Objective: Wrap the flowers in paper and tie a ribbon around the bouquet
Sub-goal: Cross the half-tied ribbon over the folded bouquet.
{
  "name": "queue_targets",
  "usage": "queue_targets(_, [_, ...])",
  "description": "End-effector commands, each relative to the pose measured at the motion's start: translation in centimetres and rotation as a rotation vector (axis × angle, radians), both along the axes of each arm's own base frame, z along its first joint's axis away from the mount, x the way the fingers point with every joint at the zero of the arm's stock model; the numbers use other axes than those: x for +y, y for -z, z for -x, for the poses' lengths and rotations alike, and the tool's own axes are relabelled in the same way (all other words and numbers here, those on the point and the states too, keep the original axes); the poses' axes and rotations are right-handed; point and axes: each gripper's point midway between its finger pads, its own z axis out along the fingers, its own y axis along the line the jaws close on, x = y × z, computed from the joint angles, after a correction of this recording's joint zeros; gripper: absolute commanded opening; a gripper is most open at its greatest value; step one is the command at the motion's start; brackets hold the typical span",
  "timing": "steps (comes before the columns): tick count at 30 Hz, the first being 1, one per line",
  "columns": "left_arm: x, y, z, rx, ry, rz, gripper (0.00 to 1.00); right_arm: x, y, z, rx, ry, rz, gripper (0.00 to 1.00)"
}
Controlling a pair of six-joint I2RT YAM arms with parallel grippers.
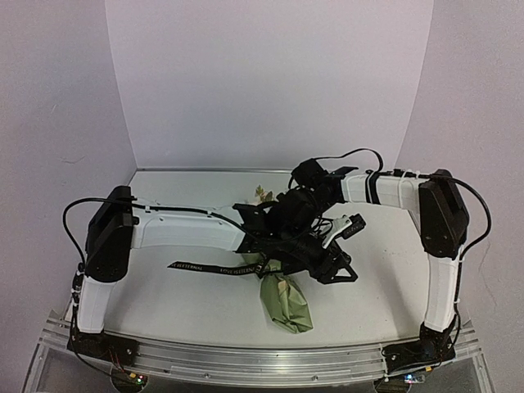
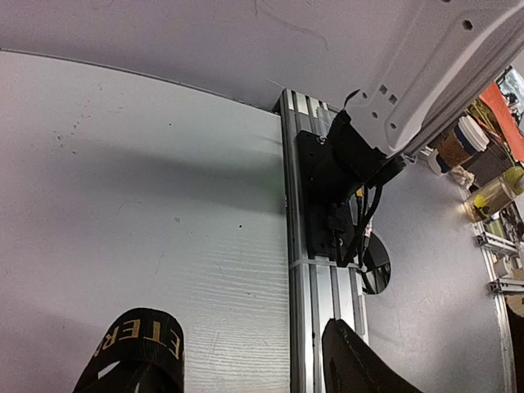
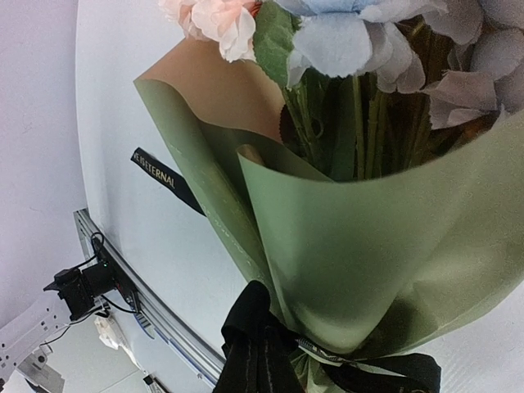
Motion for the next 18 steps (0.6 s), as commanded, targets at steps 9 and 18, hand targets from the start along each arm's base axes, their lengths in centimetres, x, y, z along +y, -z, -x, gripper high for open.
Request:
queue_targets(9, [-2.1,-4.3,4.1,-0.009,0.177,0.117,0.80,0.3,-0.7,-0.5,-0.020,-0.023,-0.011,0.00])
queue_targets(18, [-3.4,-3.2,6.2,0.014,0.255,0.090,0.84,0.5,-0.7,-0.6,-0.014,-0.031,-0.010,0.00])
